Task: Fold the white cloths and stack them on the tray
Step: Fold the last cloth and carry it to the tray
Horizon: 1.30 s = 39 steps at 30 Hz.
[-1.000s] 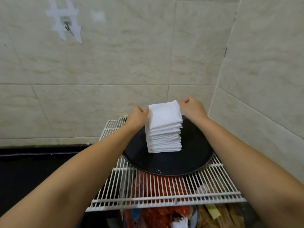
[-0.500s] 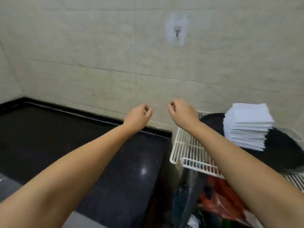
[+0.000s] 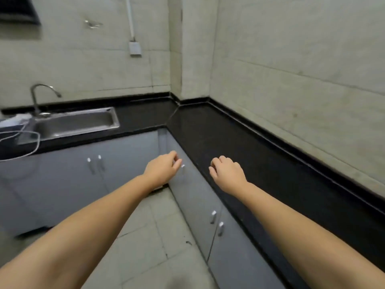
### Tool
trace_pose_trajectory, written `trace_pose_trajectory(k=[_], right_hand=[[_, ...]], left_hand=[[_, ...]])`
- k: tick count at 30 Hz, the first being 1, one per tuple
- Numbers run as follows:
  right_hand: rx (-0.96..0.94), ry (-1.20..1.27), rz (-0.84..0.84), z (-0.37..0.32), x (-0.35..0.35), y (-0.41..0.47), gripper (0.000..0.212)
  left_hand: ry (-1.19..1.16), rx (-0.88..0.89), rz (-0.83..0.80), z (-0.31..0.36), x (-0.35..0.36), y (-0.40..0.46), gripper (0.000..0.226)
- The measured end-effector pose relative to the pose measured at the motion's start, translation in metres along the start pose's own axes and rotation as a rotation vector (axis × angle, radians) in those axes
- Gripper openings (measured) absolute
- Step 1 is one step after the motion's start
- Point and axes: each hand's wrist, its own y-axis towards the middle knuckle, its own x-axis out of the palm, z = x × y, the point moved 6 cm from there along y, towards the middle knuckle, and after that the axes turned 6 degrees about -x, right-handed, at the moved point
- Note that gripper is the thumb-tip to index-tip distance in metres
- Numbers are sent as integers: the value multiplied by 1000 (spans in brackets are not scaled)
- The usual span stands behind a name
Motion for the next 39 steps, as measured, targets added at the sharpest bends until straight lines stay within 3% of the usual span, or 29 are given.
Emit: trace_pose_trajectory(k=[7, 15, 28, 39], right_hand=[[-300, 10, -166, -136, 85, 103, 33], [-520, 45, -306, -234, 159, 230, 35], [-882, 98, -353, -454, 212, 420, 35], [-882, 147, -328, -638, 243, 578, 35]], left_hand=[[43, -365, 1, -190, -14, -11, 29], [69, -657, -12, -332, -34, 25, 30], [-3, -922, 135, -533, -114, 79, 26], [21, -939, 162, -733, -218, 151, 25]])
